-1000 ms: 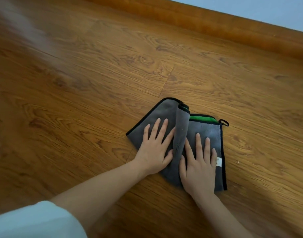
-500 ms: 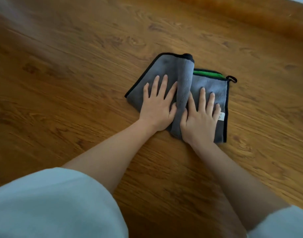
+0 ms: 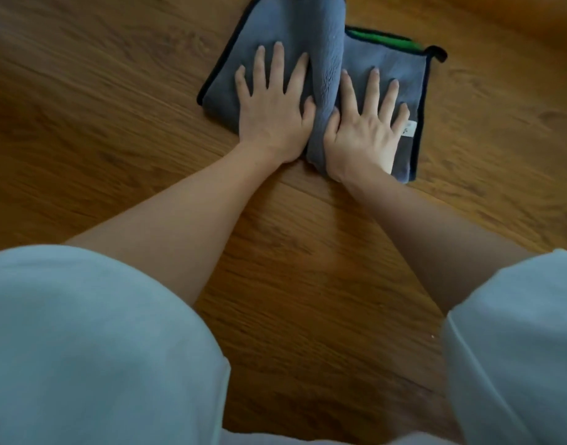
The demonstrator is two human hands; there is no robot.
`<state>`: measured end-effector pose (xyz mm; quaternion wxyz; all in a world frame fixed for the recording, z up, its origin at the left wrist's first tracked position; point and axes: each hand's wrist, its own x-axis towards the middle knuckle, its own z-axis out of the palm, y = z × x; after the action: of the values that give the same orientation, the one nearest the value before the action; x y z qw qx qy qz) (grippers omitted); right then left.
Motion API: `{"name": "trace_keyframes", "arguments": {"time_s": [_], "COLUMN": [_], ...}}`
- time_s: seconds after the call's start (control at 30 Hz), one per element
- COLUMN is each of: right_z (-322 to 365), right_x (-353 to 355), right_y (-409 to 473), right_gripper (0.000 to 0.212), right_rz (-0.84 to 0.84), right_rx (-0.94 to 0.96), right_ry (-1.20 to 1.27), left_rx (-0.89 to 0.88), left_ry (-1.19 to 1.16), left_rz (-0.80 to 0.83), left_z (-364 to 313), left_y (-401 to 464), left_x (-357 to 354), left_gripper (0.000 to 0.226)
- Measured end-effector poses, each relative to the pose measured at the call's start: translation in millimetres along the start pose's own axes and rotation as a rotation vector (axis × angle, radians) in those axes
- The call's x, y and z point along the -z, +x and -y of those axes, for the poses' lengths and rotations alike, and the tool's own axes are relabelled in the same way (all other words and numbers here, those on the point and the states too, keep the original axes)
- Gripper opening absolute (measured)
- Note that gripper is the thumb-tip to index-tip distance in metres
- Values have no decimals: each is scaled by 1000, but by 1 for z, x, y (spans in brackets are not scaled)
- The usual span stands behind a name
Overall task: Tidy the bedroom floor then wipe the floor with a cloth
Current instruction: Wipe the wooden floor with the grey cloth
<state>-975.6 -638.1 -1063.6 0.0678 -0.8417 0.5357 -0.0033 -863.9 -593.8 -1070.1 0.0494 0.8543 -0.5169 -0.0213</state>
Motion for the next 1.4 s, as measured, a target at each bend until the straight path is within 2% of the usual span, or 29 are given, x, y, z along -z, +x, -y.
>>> {"name": "trace_keyframes", "arguments": {"time_s": [0.23, 0.47, 0.63, 0.77, 1.03, 1.23, 1.4], "right_z": [4, 5, -5, -14, -33, -50, -78], "right_x": [0, 5, 9, 9, 6, 0, 2], "right_y": [28, 28, 14, -19, -109, -183, -228], "right_gripper": [54, 54, 54, 54, 55, 57, 55], "right_rz": [-14, 27, 76, 80, 118, 140, 163], "right_rx": [-9, 9, 95, 123, 181, 369, 485], "right_ry": [-6, -35, -49, -40, -40, -39, -55], "left_rx": [21, 30, 104, 94, -9, -160, -304], "left_ry": [7, -11, -32, -14, 5, 18, 35], "left_rz": [-21, 57, 131, 155, 184, 224, 339], "left_z": [3, 2, -1, 5, 17, 10, 3], "left_y": [27, 25, -8, -46, -136, -215, -264], "left_x": [-1, 6, 11, 14, 19, 22, 27], "left_gripper": [56, 56, 59, 61, 63, 65, 68]}}
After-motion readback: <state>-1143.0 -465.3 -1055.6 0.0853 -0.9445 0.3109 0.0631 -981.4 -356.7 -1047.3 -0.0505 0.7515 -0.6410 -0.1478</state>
